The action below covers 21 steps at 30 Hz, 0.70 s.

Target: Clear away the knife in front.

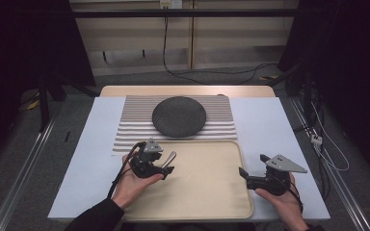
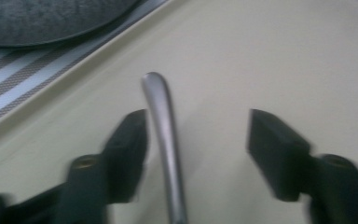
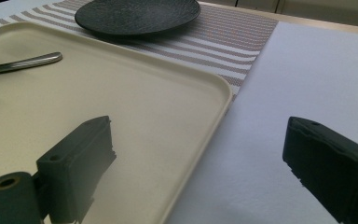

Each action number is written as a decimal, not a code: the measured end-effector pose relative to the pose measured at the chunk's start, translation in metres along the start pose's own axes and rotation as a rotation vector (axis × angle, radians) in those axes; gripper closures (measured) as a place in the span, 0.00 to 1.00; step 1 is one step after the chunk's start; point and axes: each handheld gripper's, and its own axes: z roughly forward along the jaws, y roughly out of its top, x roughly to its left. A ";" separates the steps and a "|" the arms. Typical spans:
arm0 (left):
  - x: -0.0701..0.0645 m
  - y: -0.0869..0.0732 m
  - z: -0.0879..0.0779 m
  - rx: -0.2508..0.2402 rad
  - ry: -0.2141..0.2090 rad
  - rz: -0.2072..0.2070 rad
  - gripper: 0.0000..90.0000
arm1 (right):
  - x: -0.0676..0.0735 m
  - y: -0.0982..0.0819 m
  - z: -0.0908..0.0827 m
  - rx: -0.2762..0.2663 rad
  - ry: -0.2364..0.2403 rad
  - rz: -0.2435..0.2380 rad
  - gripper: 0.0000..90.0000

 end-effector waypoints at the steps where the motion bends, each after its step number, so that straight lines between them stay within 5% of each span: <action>1: -0.001 0.000 0.001 0.003 0.003 -0.007 0.46 | 0.000 0.000 0.000 -0.001 -0.002 -0.001 0.09; 2: -0.002 0.000 0.001 0.006 -0.009 -0.004 0.52 | -0.001 0.000 0.000 -0.001 -0.003 -0.001 0.09; 3: -0.003 0.000 0.003 0.008 -0.029 0.006 0.70 | 0.000 0.000 0.000 -0.001 0.000 -0.001 0.09; 5: -0.006 -0.001 0.007 0.029 -0.054 0.036 0.73 | 0.000 0.000 0.000 -0.002 0.001 -0.003 0.09; 6: -0.007 -0.001 0.009 0.040 -0.059 0.048 0.86 | 0.000 0.000 0.000 -0.002 0.001 -0.004 0.09; 8: -0.010 -0.001 0.012 0.047 -0.085 0.050 0.86 | 0.000 0.000 0.000 -0.002 -0.001 -0.004 0.09; 13: -0.013 -0.002 0.020 0.082 -0.050 0.080 0.97 | 0.000 0.000 0.000 -0.003 -0.002 -0.004 0.09; 14: -0.011 -0.003 0.022 0.079 -0.079 0.074 1.00 | 0.000 0.000 0.000 -0.002 -0.002 -0.002 0.09; 16: -0.011 -0.004 0.025 0.106 -0.065 0.094 1.00 | 0.000 0.000 0.000 -0.002 -0.001 -0.005 0.09; 21: -0.006 -0.004 0.025 0.119 -0.085 0.070 1.00 | 0.001 0.000 0.000 -0.001 0.003 -0.006 0.09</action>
